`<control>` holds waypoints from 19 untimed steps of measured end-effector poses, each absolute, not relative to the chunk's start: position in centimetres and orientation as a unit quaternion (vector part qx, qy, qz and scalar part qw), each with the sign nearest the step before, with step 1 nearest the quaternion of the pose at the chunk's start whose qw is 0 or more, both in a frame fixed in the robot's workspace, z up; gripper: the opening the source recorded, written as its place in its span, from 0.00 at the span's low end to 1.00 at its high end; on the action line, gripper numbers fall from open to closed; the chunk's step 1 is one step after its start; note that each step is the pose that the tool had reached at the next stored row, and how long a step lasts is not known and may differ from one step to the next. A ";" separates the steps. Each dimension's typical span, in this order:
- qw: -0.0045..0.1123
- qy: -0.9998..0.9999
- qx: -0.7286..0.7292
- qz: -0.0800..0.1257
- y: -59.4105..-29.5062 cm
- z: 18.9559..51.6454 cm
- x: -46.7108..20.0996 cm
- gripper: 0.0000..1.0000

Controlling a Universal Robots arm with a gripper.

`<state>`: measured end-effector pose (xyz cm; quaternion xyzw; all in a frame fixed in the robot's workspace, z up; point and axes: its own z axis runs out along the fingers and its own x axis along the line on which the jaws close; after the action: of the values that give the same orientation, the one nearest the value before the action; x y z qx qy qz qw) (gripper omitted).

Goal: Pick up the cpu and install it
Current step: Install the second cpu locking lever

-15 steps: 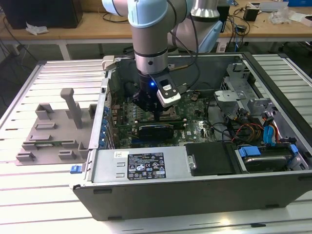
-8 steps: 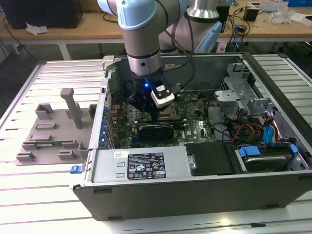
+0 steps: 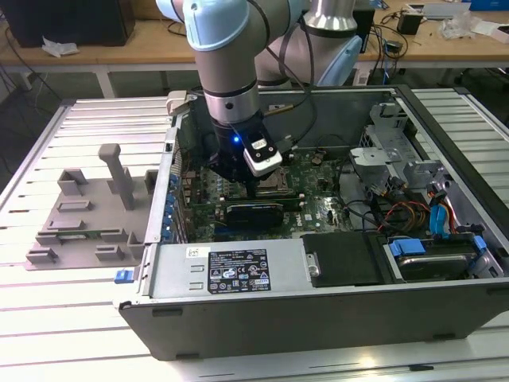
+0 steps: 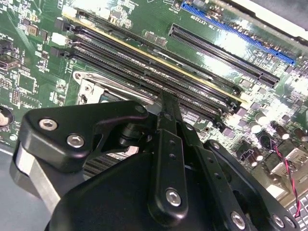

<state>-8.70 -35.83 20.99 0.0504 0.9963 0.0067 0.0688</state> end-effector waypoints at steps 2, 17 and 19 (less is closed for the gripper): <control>0.070 0.996 0.051 0.021 -35.9 21.0 -8.7 0.11; 0.071 0.991 0.055 0.095 -39.0 20.9 -9.1 0.11; 0.071 0.991 0.054 0.096 -39.2 20.8 -9.3 0.11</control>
<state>-9.29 -39.19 20.82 0.0542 0.9913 0.0963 0.0709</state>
